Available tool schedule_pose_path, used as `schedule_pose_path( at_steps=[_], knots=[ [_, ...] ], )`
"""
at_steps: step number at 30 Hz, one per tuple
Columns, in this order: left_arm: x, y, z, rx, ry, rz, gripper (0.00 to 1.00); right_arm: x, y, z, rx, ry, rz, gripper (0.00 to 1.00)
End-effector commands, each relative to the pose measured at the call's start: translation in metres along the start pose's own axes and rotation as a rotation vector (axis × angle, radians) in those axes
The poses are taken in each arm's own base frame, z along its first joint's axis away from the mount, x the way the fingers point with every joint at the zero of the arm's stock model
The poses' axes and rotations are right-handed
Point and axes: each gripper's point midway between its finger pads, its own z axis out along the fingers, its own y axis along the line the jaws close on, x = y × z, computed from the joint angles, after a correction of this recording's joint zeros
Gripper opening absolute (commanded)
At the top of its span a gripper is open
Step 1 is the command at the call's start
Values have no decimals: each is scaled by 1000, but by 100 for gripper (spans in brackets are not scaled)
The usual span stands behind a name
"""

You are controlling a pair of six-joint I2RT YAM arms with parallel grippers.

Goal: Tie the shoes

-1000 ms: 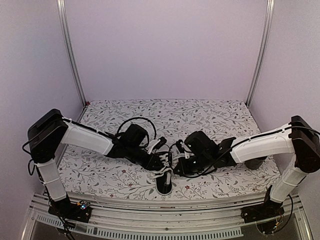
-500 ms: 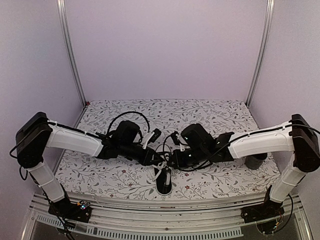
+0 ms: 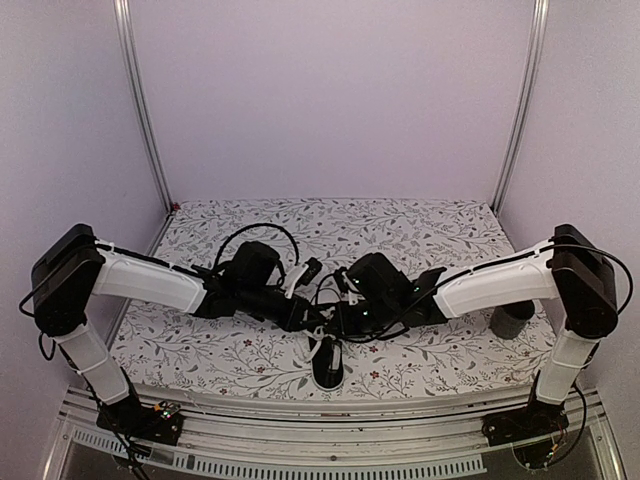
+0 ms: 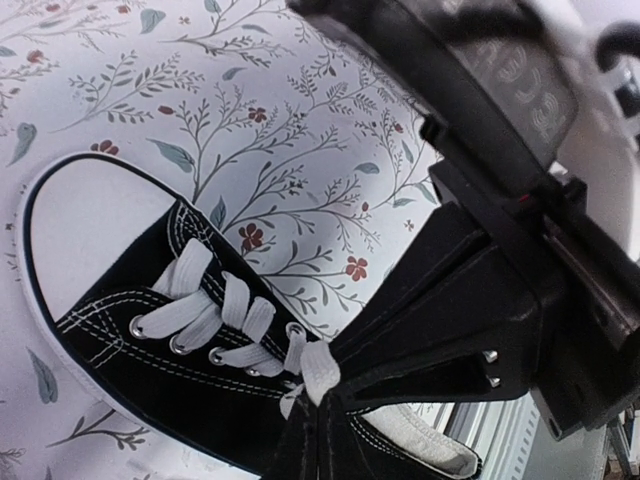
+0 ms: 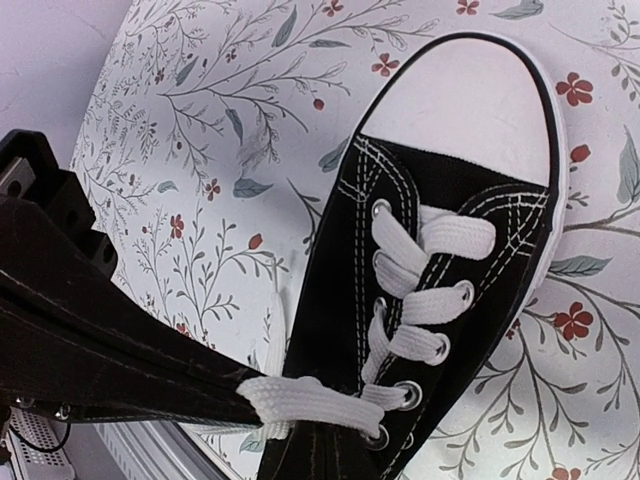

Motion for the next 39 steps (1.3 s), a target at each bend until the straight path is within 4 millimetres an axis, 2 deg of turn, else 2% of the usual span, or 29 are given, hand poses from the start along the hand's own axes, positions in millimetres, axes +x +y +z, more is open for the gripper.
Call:
schedule_pose_path(
  at_steps=[1, 7, 16, 19, 24, 27, 32, 36, 39],
  knots=[
    [-1, -4, -2, 11, -1, 3, 0, -17, 7, 7, -18, -81, 16, 2],
    [4, -5, 0, 22, 15, -9, 0, -21, 8, 14, -59, -138, 28, 2],
    [7, -2, 0, 14, 12, -39, 0, -10, -6, 24, -45, -136, 39, 2],
    [0, 7, -6, -53, -14, -36, 9, -6, -9, 22, -46, -136, 51, 2],
    [-22, 22, -28, -173, -106, -21, 30, -6, -11, 19, -44, -141, 56, 2],
    [-26, 39, -34, -230, -119, -54, 37, -7, -11, 18, -41, -145, 56, 2],
    [-8, 65, -21, -286, -8, -115, 34, -8, -8, 18, -52, -144, 54, 2],
    [1, 60, -4, -216, 55, -135, 31, -7, -9, 18, -50, -142, 55, 2],
    [0, 53, -1, -167, 49, -144, 30, -8, -8, 17, -53, -145, 54, 2]
  ],
)
